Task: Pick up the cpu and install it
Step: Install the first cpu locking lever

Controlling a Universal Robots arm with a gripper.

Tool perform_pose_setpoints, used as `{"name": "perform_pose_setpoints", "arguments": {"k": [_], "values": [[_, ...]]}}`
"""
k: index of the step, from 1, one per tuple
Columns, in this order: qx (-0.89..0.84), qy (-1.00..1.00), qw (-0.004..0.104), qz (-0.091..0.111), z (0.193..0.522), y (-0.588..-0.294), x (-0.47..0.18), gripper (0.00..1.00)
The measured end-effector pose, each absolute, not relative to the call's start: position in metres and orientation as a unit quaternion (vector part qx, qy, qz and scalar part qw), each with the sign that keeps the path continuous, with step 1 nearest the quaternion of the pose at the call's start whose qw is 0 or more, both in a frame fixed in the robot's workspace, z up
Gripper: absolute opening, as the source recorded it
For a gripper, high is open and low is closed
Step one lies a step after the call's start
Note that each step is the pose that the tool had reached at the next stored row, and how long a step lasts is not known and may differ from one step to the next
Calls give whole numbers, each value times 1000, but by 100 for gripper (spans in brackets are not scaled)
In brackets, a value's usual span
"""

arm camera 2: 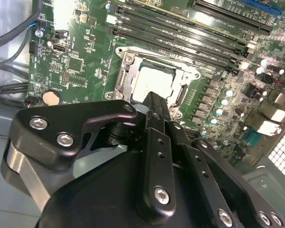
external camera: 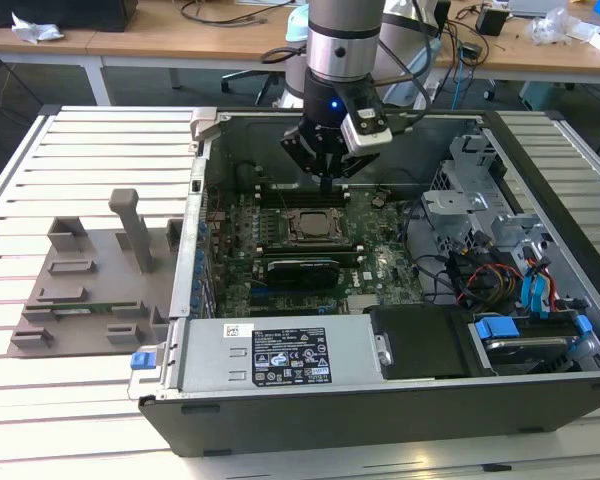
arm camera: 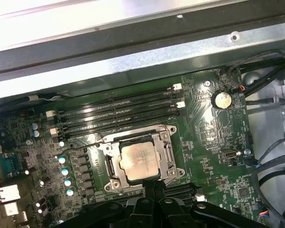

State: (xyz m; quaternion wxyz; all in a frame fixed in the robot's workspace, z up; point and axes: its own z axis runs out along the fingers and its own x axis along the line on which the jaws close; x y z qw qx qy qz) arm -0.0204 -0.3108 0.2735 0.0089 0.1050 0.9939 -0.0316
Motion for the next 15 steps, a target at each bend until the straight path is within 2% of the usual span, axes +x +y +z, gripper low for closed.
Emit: {"name": "perform_pose_setpoints", "arguments": {"k": [15], "values": [[73,997,10,-31,274,-311,-20,11]]}}
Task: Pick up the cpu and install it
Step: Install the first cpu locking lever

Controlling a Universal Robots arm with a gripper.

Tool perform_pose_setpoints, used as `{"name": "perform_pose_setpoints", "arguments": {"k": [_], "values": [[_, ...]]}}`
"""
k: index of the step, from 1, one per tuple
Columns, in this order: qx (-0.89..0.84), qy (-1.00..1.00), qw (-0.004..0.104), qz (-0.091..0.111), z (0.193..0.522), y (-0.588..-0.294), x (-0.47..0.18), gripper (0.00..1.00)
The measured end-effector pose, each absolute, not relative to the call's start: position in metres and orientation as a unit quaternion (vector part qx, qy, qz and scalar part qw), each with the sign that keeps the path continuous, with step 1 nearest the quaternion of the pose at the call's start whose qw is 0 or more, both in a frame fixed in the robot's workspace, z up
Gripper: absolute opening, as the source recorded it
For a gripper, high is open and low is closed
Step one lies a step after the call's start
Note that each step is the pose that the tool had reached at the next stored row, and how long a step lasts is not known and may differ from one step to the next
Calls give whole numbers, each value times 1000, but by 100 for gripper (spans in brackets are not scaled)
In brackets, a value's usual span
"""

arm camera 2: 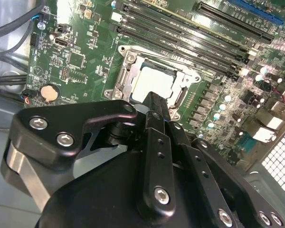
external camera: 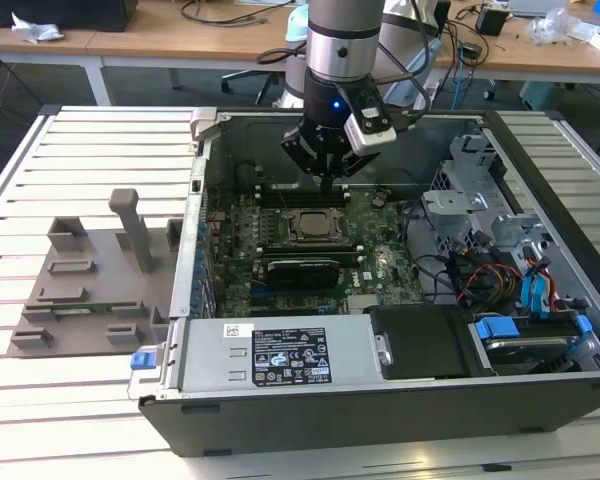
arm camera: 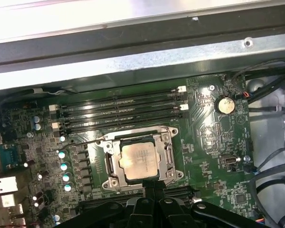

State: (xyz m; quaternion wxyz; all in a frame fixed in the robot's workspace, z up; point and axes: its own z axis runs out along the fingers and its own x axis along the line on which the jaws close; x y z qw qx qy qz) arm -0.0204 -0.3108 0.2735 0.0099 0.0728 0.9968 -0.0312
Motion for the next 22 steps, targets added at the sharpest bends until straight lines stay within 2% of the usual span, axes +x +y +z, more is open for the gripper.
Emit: {"name": "perform_pose_setpoints", "arguments": {"k": [15,22], "values": [[-37,999,13,-27,273,-311,-22,11],[-37,999,13,-27,273,-309,-56,11]]}}
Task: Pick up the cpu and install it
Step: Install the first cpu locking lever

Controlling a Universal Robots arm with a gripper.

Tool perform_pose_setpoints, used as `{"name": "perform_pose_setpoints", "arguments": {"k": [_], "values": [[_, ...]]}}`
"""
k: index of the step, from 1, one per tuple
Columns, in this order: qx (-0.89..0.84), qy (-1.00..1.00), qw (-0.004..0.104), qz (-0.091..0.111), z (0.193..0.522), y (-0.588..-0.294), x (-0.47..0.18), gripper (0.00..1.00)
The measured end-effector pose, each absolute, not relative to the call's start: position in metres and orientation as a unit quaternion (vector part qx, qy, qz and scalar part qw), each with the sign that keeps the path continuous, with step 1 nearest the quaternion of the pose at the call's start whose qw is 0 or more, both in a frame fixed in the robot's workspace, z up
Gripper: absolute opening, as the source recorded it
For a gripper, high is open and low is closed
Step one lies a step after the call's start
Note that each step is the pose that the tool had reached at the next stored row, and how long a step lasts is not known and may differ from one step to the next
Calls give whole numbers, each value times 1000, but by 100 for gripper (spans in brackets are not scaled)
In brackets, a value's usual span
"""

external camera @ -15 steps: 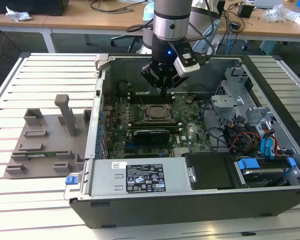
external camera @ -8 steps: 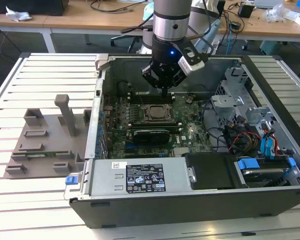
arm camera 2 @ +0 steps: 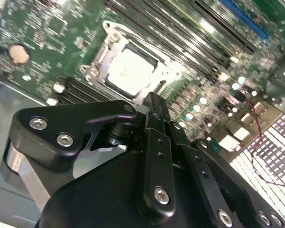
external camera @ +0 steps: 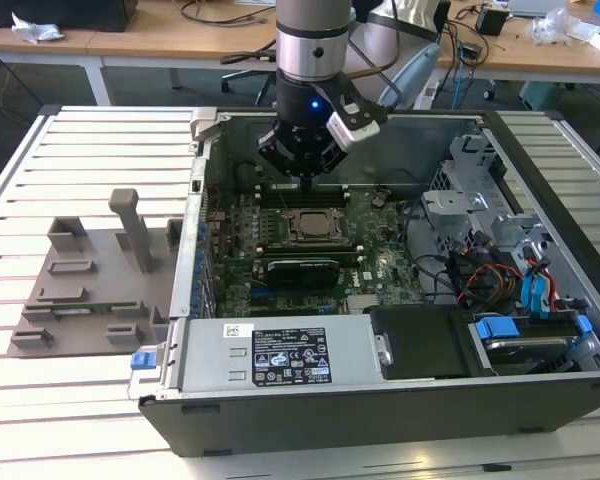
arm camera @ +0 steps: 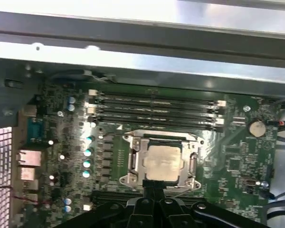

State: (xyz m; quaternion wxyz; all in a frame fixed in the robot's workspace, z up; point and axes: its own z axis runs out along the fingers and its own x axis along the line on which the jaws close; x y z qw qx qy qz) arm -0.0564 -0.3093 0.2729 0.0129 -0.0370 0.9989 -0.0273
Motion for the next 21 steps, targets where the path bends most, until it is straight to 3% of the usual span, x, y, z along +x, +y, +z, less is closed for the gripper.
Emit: {"name": "perform_pose_setpoints", "arguments": {"k": [21], "values": [[-37,999,13,-27,261,-270,-106,11]]}}
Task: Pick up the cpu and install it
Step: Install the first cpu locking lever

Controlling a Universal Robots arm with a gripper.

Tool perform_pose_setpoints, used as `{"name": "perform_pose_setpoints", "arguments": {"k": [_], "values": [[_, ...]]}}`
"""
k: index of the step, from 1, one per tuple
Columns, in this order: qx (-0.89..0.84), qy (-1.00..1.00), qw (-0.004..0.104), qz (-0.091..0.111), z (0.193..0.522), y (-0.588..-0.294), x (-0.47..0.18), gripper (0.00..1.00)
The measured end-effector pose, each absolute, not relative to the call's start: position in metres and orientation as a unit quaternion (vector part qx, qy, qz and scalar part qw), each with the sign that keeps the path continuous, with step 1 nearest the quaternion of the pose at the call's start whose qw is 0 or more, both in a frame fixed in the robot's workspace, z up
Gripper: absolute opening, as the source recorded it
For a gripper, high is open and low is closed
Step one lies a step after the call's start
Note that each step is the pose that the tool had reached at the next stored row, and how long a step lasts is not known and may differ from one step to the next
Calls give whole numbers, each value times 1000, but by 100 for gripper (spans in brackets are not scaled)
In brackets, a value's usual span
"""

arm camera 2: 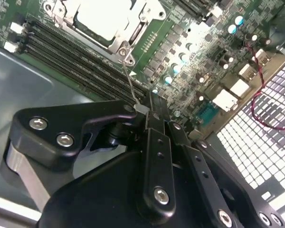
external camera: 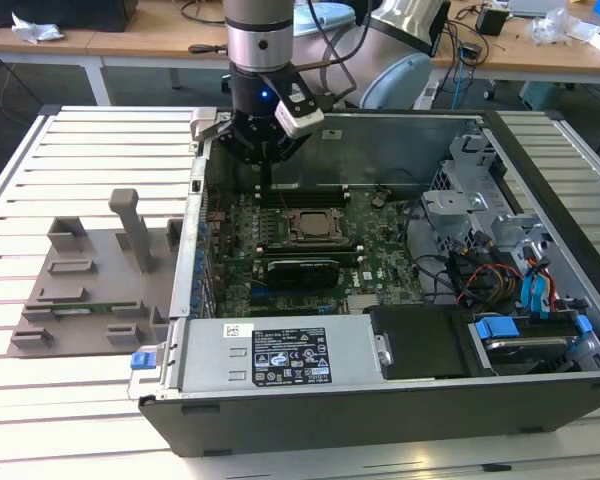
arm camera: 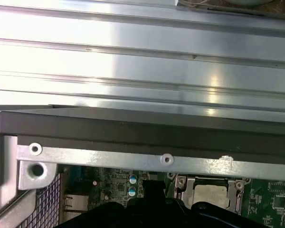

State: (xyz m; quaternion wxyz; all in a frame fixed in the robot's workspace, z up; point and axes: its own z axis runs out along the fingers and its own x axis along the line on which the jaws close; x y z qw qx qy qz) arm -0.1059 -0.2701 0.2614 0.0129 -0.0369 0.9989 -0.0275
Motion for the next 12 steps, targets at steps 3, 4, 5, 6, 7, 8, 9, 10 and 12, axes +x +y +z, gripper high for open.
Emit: {"name": "perform_pose_setpoints", "arguments": {"k": [3,4,5,6,7,8,9,10,12], "values": [[-37,999,13,-28,261,-270,-103,11],[-37,999,13,-28,261,-270,-102,11],[-37,999,13,-28,261,-270,-101,11],[-37,999,13,-28,261,-270,-100,11],[-37,999,13,-28,261,-270,-99,11],[-37,999,13,-28,260,-270,-97,11],[-37,999,13,-28,260,-270,-96,11],[-37,999,13,-28,260,-270,-94,11],[-37,999,13,-28,260,-270,-91,11]]}}
